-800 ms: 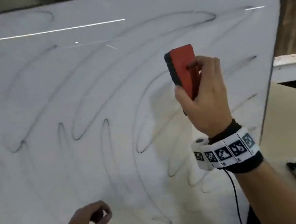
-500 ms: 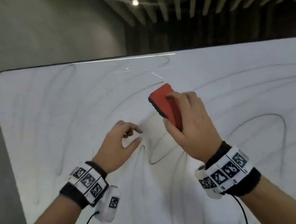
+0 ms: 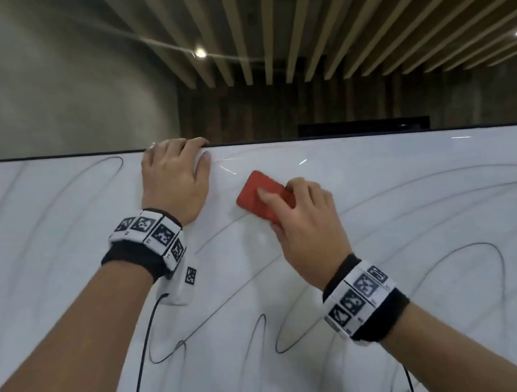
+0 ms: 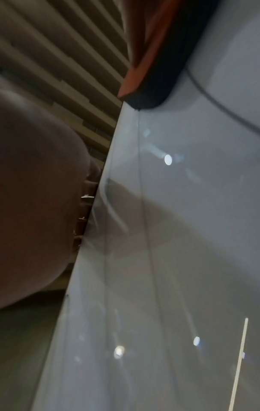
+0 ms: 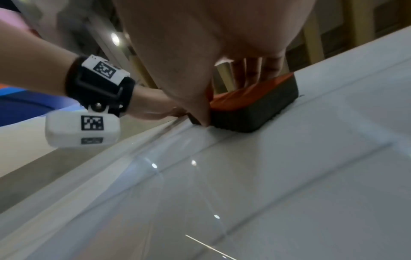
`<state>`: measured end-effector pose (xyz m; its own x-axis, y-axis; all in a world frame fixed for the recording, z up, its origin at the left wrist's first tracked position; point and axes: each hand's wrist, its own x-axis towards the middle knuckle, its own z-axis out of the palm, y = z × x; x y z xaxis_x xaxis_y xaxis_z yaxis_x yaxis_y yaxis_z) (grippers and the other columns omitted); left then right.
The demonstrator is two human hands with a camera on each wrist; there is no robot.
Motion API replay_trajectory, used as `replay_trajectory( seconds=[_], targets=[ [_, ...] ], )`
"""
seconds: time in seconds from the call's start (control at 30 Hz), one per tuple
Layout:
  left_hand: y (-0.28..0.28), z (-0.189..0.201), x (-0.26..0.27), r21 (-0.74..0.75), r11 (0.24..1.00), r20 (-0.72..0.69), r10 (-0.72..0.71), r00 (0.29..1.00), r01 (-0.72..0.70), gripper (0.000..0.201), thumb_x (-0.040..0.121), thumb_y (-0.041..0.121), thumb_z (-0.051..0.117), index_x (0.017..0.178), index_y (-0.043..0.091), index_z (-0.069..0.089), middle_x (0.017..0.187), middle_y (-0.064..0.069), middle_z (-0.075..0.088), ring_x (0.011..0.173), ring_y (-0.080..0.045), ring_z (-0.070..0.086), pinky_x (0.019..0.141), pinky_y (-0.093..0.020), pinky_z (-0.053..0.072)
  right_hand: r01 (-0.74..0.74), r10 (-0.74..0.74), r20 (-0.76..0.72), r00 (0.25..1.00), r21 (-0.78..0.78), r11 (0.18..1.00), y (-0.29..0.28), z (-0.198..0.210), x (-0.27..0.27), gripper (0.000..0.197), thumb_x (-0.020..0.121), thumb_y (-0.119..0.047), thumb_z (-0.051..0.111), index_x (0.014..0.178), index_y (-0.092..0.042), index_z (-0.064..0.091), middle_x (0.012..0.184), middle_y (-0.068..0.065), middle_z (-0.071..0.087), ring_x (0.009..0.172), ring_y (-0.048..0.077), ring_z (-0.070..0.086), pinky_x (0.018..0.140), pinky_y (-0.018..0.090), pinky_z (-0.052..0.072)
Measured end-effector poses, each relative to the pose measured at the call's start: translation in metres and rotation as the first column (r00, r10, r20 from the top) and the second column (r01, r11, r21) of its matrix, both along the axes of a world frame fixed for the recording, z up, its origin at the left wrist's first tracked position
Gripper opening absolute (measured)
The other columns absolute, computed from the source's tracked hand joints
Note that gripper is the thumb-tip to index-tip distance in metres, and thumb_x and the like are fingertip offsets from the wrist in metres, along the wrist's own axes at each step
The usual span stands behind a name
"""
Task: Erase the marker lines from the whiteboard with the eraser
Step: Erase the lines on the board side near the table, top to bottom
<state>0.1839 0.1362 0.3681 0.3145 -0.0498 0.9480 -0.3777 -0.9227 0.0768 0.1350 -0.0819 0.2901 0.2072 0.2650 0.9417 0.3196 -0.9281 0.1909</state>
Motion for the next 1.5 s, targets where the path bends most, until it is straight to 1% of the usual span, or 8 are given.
replay_trajectory(
  seconds=[0.23, 0.43, 0.63, 0.83, 1.03, 1.17, 1.27, 1.5],
  targets=[
    [-0.003, 0.003, 0.001, -0.064, 0.997, 0.030, -0.052, 0.998, 0.054, 0.055, 0.102, 0.041, 0.018, 0.118, 0.022, 0.067, 0.115, -0.006, 0.068, 0.116, -0.032, 0.055, 0.113, -0.047, 0.030, 0.053, -0.079, 0.044, 0.996, 0.421, 0.905, -0.031, 0.061, 0.006, 0.050, 0.089, -0.024, 0.066, 0.137, -0.019, 0.052, 0.122, 0.018, 0.048, 0.105, 0.038, 0.048, 0.089, 0.046, 0.040],
    [0.008, 0.001, 0.000, -0.005, 0.993, 0.016, -0.116, 0.993, 0.116, 0.058, 0.102, 0.043, 0.017, 0.131, 0.025, 0.063, 0.125, -0.002, 0.065, 0.126, -0.028, 0.051, 0.118, -0.048, 0.027, -0.075, 0.064, -0.083, 0.994, -0.128, 0.989, 0.032, -0.031, 0.006, 0.047, 0.081, -0.013, 0.071, 0.126, -0.024, 0.061, 0.120, 0.013, 0.053, 0.102, 0.034, 0.051, 0.085, 0.045, 0.044],
    [0.005, 0.001, 0.002, -0.024, 0.993, -0.028, -0.113, 0.993, 0.112, 0.053, 0.101, 0.039, 0.023, 0.134, 0.023, 0.062, 0.128, -0.004, 0.064, 0.129, -0.028, 0.049, 0.119, -0.051, 0.026, 0.004, -0.026, 0.043, 0.999, 0.453, 0.892, -0.020, 0.066, 0.013, 0.053, 0.088, -0.023, 0.066, 0.138, -0.024, 0.051, 0.131, 0.016, 0.045, 0.113, 0.037, 0.047, 0.096, 0.050, 0.042],
    [0.014, 0.002, 0.008, 0.045, 0.991, -0.024, -0.125, 0.992, 0.126, 0.053, 0.101, 0.036, 0.023, 0.137, 0.021, 0.059, 0.130, -0.008, 0.062, 0.130, -0.030, 0.048, 0.119, -0.050, 0.027, -0.056, 0.055, -0.012, 0.998, -0.215, 0.975, 0.022, 0.009, 0.015, 0.045, 0.086, -0.017, 0.070, 0.128, -0.030, 0.062, 0.129, 0.013, 0.054, 0.111, 0.037, 0.051, 0.093, 0.048, 0.043],
    [0.012, 0.001, 0.010, 0.031, 0.985, 0.014, -0.168, 0.986, 0.167, 0.057, 0.101, 0.038, 0.021, 0.136, 0.016, 0.060, 0.126, -0.011, 0.062, 0.127, -0.031, 0.049, 0.117, -0.044, 0.027, 0.015, -0.044, 0.077, 0.996, 0.348, 0.937, -0.020, 0.086, 0.015, 0.049, 0.093, -0.027, 0.063, 0.141, -0.032, 0.052, 0.133, 0.015, 0.045, 0.117, 0.035, 0.045, 0.099, 0.047, 0.040],
    [0.015, 0.001, 0.012, 0.043, 0.986, 0.030, -0.161, 0.986, 0.160, 0.059, 0.100, 0.040, 0.019, 0.135, 0.015, 0.060, 0.128, -0.012, 0.062, 0.127, -0.032, 0.049, 0.116, -0.045, 0.026, -0.072, 0.077, 0.037, 0.996, -0.127, 0.989, 0.018, -0.003, 0.016, 0.052, 0.080, -0.008, 0.066, 0.129, -0.025, 0.064, 0.127, 0.019, 0.054, 0.105, 0.040, 0.054, 0.091, 0.050, 0.046],
    [0.013, 0.001, 0.011, 0.048, 0.987, -0.005, -0.151, 0.988, 0.152, 0.064, 0.098, 0.043, 0.016, 0.136, 0.015, 0.059, 0.129, -0.011, 0.061, 0.129, -0.031, 0.048, 0.117, -0.044, 0.026, -0.083, 0.028, -0.115, 0.993, -0.508, 0.857, 0.003, -0.053, 0.010, 0.059, 0.077, -0.009, 0.064, 0.132, -0.032, 0.059, 0.131, 0.013, 0.049, 0.108, 0.033, 0.050, 0.092, 0.046, 0.044],
    [0.012, -0.001, 0.005, 0.071, 0.994, -0.065, -0.075, 0.995, 0.080, 0.070, 0.092, 0.061, 0.026, 0.141, 0.020, 0.054, 0.135, -0.007, 0.057, 0.133, -0.028, 0.042, 0.121, -0.044, 0.023, -0.078, 0.050, 0.088, 0.995, 0.360, 0.930, -0.068, 0.051, 0.012, 0.047, 0.091, -0.024, 0.067, 0.137, -0.027, 0.056, 0.131, 0.016, 0.045, 0.112, 0.035, 0.045, 0.097, 0.047, 0.038]
  ],
)
